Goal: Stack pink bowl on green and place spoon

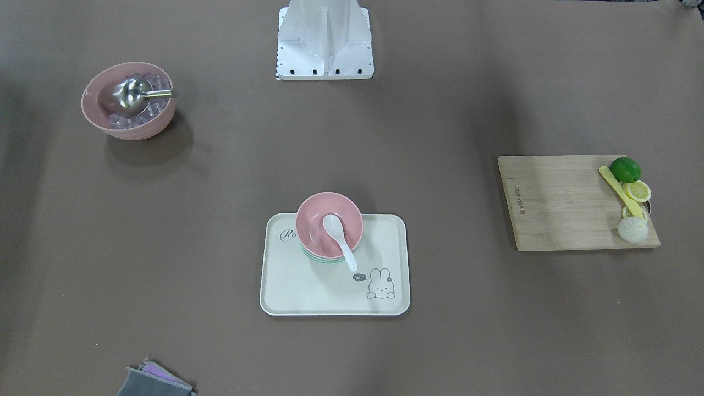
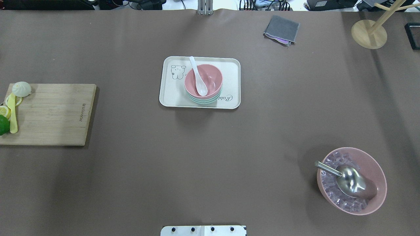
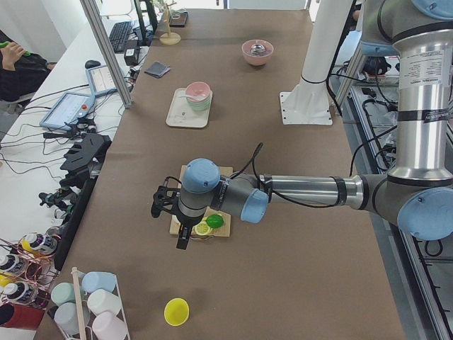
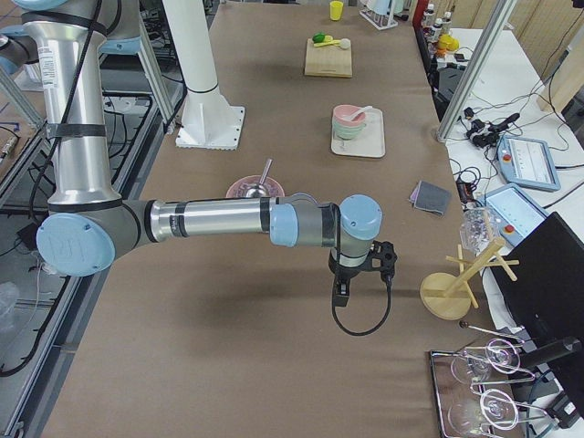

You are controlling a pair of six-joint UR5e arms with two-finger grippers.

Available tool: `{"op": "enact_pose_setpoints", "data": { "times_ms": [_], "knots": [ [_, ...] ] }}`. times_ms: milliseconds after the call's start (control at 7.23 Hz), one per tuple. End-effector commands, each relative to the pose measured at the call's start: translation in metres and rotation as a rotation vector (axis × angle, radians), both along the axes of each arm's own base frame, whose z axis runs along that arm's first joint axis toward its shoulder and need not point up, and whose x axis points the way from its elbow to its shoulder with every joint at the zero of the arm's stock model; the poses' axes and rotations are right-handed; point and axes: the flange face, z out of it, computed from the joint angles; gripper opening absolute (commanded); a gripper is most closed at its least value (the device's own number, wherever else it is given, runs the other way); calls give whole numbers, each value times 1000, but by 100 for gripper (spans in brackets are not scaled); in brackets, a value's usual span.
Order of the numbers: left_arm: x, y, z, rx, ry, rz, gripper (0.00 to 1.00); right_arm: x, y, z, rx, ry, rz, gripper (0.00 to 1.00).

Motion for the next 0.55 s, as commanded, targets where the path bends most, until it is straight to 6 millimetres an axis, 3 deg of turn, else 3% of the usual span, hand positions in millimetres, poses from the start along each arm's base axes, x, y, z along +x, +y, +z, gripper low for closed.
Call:
{"op": "enact_pose_setpoints", "data": {
  "times_ms": [0,415],
  "knots": [
    [0,0,-2,3,-3,-1,98,0,11,4,-4,3,-2,100],
    [0,6,5,-11,-4,-2,98,0,9,-5,11,5,2,100]
  ]
}}
